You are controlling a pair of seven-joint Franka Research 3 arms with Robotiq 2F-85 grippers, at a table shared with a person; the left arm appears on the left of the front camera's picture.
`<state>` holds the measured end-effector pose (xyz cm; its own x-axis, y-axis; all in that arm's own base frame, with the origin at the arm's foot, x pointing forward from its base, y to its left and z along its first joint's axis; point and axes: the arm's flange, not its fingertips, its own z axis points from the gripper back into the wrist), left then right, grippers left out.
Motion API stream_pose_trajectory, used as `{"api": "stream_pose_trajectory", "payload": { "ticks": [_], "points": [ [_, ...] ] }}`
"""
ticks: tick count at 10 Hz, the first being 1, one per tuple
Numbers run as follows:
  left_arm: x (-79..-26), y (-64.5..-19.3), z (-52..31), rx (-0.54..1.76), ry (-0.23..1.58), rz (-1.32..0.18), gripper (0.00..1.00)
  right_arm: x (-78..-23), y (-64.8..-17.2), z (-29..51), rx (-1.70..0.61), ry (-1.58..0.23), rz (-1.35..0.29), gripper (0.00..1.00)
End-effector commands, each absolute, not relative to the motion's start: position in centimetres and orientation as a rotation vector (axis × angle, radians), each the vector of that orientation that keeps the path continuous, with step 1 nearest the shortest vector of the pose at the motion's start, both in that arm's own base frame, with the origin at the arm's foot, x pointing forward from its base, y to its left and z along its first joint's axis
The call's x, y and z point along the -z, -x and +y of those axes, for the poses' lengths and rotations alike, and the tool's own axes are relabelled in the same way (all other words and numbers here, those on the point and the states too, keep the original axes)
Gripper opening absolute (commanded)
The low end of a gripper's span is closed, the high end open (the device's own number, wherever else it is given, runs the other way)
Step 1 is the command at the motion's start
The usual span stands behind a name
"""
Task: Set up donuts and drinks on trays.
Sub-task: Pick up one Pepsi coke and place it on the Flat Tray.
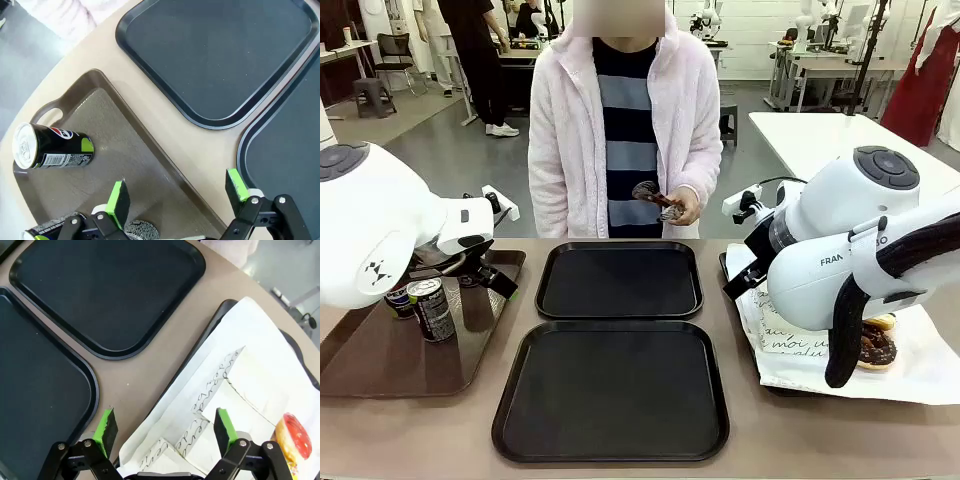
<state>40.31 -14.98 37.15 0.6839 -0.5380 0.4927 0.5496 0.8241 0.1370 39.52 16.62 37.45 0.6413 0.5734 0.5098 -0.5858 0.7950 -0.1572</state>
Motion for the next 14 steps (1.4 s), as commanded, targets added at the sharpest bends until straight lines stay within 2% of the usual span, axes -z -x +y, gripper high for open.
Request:
{"api": "stream_pose_trajectory", "payload": {
  "ticks": [1, 14],
  "points": [
    [-37.15, -40.3, -14.99, 0.61, 0.022, -0.545, 1.0, -37.45, -39.52, 16.63, -0.661, -0.023, -0.573, 1.0],
    [-37.15, -40.3, -14.99, 0.61, 0.022, -0.545, 1.0, -37.45, -39.52, 16.63, -0.661, -0.023, -0.573, 1.0]
  ]
}}
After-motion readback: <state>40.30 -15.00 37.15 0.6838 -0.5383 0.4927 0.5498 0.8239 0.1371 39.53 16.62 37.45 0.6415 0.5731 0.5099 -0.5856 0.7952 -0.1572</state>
